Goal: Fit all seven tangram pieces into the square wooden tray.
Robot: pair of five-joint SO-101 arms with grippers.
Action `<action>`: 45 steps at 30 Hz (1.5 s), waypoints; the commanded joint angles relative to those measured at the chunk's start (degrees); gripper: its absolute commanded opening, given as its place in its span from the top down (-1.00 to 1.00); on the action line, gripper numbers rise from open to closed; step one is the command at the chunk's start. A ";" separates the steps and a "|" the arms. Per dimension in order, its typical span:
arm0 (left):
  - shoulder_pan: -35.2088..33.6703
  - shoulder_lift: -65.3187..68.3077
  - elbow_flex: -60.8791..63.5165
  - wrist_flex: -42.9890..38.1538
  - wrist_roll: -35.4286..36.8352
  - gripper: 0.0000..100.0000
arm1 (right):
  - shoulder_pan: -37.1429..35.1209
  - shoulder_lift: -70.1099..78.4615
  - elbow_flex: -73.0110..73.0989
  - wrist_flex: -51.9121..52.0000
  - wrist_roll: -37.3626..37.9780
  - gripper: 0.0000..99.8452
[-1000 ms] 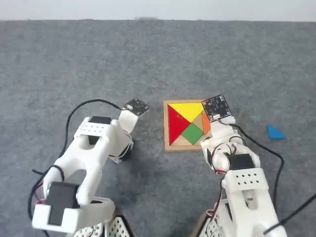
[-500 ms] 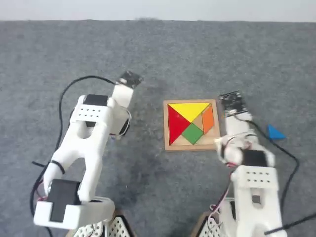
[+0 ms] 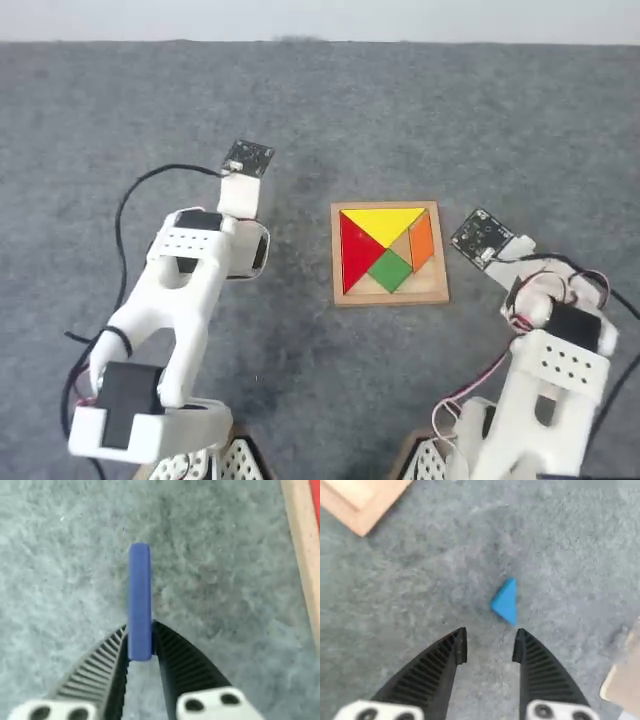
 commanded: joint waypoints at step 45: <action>-0.62 -0.35 1.36 -5.10 1.23 0.98 | 7.16 69.49 -66.02 12.70 -10.02 0.98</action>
